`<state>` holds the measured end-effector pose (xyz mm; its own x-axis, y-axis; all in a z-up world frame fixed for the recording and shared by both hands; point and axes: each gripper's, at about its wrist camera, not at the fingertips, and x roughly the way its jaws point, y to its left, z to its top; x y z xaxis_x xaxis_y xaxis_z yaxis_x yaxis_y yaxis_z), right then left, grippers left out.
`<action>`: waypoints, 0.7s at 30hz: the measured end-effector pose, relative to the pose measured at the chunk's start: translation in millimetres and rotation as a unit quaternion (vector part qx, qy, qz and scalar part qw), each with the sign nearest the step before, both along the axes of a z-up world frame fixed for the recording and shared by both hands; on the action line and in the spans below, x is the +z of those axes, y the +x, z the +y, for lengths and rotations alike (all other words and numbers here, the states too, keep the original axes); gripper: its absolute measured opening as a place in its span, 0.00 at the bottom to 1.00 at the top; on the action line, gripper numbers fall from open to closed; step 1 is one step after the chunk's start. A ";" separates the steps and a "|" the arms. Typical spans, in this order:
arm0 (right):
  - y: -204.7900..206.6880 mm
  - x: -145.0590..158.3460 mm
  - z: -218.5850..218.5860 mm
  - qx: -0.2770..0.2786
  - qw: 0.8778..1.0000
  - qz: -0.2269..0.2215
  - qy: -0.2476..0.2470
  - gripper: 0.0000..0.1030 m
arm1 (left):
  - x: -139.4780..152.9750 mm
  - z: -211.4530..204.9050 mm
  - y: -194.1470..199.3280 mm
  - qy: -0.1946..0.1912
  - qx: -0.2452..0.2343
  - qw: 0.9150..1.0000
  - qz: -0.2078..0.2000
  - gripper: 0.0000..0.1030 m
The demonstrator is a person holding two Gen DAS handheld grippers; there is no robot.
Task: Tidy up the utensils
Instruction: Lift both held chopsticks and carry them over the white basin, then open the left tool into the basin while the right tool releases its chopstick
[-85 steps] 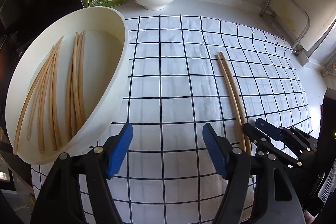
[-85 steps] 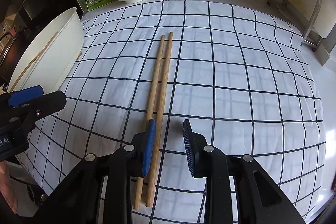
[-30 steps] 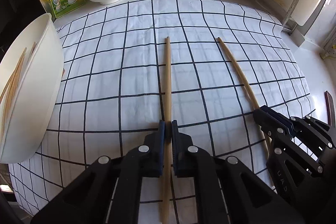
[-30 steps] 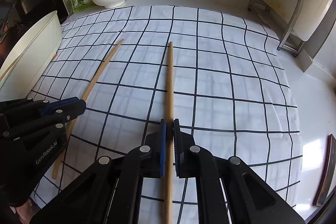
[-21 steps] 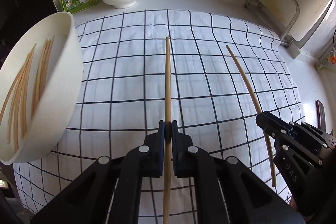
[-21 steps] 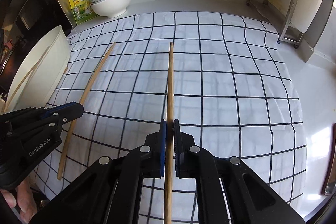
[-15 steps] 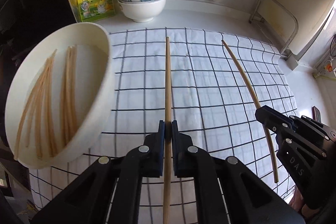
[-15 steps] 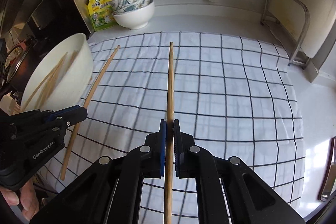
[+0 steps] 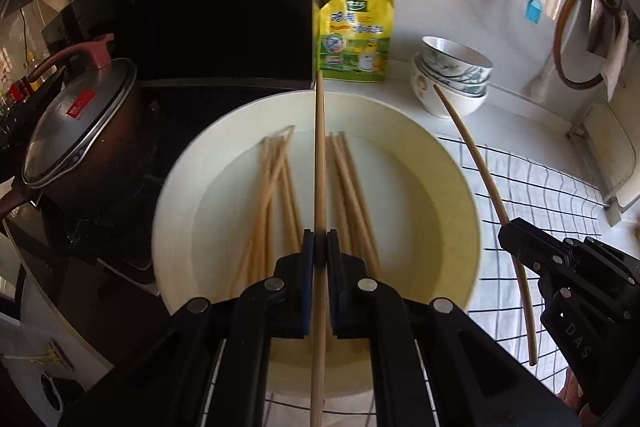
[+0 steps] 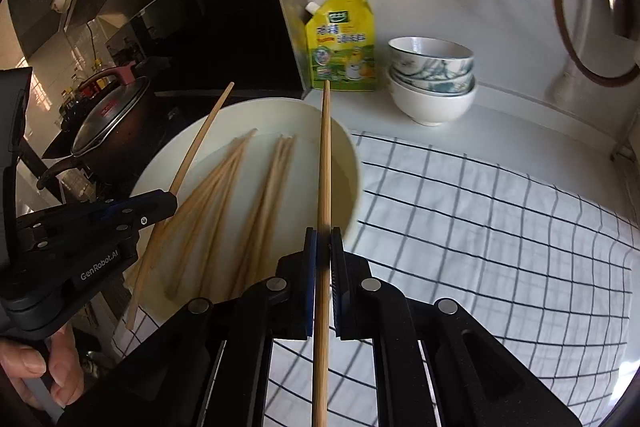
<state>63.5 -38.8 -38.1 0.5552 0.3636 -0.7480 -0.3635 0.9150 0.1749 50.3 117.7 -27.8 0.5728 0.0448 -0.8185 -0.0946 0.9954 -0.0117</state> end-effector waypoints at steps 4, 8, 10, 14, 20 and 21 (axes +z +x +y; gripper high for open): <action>21.8 -10.5 31.0 0.011 1.000 0.024 0.008 0.07 | -12.3 32.2 17.9 0.011 0.011 1.000 0.016 0.07; 32.7 -19.4 50.9 0.016 0.999 0.037 0.000 0.06 | -27.0 51.9 33.2 0.014 0.011 0.999 0.033 0.07; 37.8 -23.9 57.7 0.017 0.999 0.044 -0.006 0.06 | -33.7 56.3 39.7 0.010 0.008 0.999 0.044 0.07; 47.0 -29.2 66.9 0.014 0.999 0.050 -0.010 0.07 | -39.8 59.0 47.4 0.001 0.002 0.999 0.055 0.07; 51.7 -29.5 66.7 0.007 0.999 0.053 -0.009 0.18 | -39.5 61.8 49.0 -0.013 0.011 0.998 0.058 0.20; 50.8 -28.5 66.2 0.004 0.999 0.050 -0.009 0.24 | -38.8 62.3 48.9 -0.012 0.014 0.998 0.059 0.23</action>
<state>114.4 27.4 -66.6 0.4746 0.3538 -0.8060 -0.3533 0.9152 0.1937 99.2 179.9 -66.6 0.4715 0.0388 -0.8810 -0.1243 0.9920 -0.0229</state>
